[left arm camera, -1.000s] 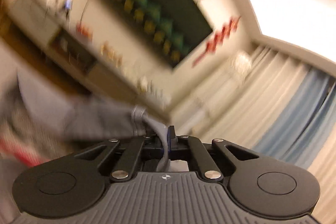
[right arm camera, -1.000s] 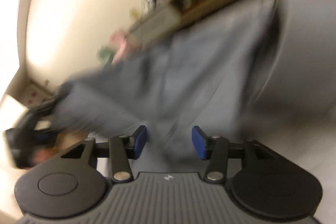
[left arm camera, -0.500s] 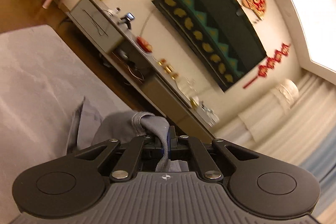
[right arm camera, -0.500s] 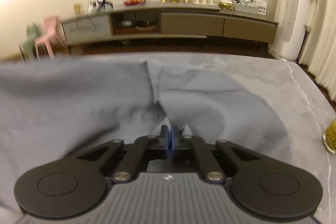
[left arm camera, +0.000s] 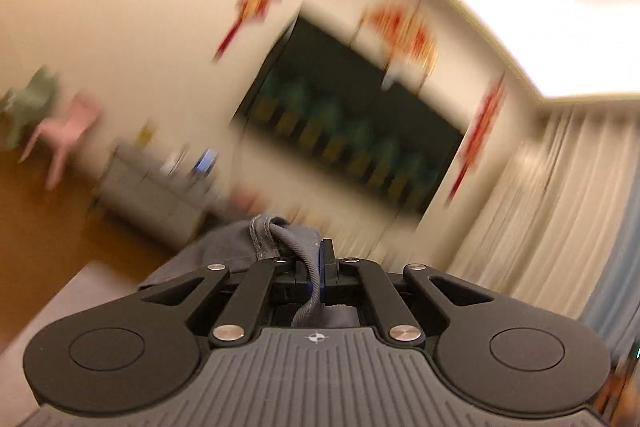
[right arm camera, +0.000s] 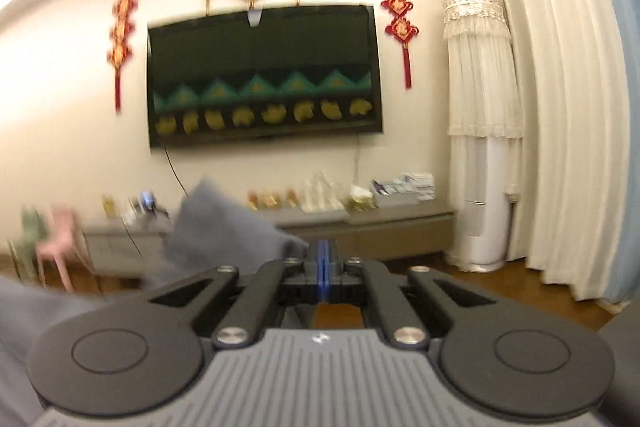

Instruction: Fold clothes

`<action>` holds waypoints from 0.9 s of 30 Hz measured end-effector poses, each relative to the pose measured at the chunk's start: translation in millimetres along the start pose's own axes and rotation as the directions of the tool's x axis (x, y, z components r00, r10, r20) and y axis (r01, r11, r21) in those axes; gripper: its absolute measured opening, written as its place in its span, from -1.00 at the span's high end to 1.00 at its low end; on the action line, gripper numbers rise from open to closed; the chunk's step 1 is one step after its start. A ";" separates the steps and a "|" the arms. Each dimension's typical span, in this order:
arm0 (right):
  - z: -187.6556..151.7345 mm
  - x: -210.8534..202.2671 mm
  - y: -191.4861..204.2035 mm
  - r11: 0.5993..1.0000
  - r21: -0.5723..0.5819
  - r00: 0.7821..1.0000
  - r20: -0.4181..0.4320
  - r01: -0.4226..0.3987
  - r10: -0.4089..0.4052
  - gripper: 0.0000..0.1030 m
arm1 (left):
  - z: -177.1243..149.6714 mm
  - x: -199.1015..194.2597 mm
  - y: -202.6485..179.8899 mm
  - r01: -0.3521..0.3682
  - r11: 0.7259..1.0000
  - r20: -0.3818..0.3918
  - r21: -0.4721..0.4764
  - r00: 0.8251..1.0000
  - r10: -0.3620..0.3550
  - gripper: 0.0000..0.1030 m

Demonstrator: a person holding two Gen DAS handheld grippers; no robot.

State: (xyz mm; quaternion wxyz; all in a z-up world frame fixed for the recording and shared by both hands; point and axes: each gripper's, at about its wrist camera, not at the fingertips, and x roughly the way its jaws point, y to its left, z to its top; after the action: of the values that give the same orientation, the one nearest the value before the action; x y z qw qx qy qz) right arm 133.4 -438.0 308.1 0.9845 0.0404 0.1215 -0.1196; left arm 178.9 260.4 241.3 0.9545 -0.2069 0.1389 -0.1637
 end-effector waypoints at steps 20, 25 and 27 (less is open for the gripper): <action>-97.5 17.6 -18.6 0.994 -0.108 0.965 -0.258 0.023 -0.050 -0.28 | -55.9 -69.1 25.1 0.013 0.965 -0.164 0.261 0.986 0.031 -0.65; -105.3 90.6 75.5 0.902 -0.332 0.905 -0.407 -0.275 0.126 -0.59 | -74.5 -36.3 34.4 -0.063 0.977 -0.226 0.204 0.968 0.109 -0.77; -116.1 123.6 112.9 0.833 -0.422 0.862 -0.493 -0.359 0.122 -0.59 | -78.4 -14.8 41.9 -0.103 0.977 -0.280 0.186 0.948 0.153 -0.77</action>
State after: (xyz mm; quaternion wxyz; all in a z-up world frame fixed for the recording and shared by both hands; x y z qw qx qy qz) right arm 250.8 -344.0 170.8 0.9132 -0.1742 0.3641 0.0570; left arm 150.1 274.5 157.1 0.9461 -0.0894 0.2776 -0.1411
